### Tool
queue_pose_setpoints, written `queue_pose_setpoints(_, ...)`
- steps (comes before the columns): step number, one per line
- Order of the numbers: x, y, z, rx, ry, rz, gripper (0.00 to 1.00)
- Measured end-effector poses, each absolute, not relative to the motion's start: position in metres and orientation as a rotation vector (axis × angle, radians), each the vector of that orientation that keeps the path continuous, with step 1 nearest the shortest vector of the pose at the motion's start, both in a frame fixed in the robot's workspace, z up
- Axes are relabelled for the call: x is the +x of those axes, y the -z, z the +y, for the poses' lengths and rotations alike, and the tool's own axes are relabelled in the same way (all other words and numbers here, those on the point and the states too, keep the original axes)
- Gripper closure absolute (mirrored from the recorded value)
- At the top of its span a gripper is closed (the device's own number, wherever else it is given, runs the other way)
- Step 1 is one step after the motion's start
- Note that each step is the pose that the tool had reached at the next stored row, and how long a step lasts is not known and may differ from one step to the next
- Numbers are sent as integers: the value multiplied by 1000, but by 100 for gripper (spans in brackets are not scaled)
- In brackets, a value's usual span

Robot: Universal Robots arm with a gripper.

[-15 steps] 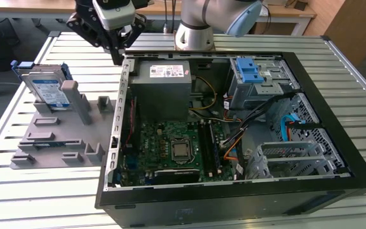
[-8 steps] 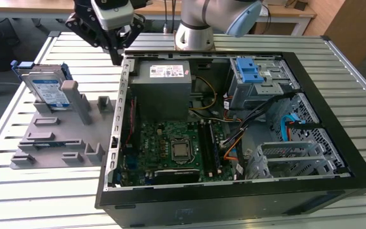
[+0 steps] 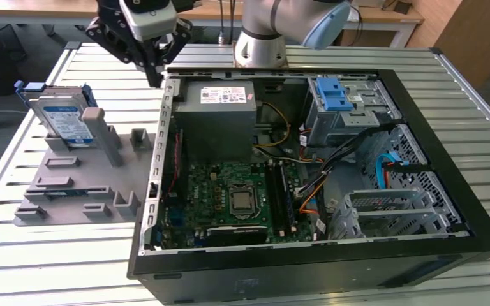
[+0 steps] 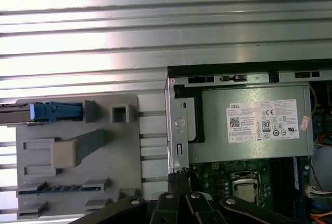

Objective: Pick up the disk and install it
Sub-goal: 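Reach for the disk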

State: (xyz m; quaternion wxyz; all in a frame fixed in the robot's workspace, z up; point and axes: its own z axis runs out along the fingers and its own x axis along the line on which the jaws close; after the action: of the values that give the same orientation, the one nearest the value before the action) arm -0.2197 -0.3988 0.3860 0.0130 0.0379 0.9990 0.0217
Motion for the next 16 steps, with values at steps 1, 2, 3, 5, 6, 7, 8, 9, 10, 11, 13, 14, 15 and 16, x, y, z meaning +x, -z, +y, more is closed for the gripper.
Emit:
queue_pose_setpoints(1,-220,-386,-399,118,-68,3112,89)
queue_pose_setpoints(2,-220,-386,-399,118,-68,3113,89)
queue_pose_setpoints(3,-221,-386,-399,118,-68,3112,89)
queue_pose_setpoints(5,-221,-386,-399,118,-68,3112,89)
queue_pose_setpoints(6,-221,-386,-399,118,-68,3112,89)
queue_pose_setpoints(7,-222,-386,-399,118,-68,3112,89)
queue_pose_setpoints(8,-222,-386,-399,118,-68,3113,89)
queue_pose_setpoints(9,-222,-386,-399,118,-68,3112,89)
queue_pose_setpoints(10,-222,-386,-399,118,-68,3112,89)
queue_pose_setpoints(11,-223,-386,-399,118,-68,3112,89)
queue_pose_setpoints(13,-223,-386,-399,118,-68,3112,89)
queue_pose_setpoints(14,-226,-386,-399,118,-68,3112,89)
queue_pose_setpoints(15,-230,-385,-399,118,-68,3113,89)
queue_pose_setpoints(16,-230,-385,-399,118,-68,3112,89)
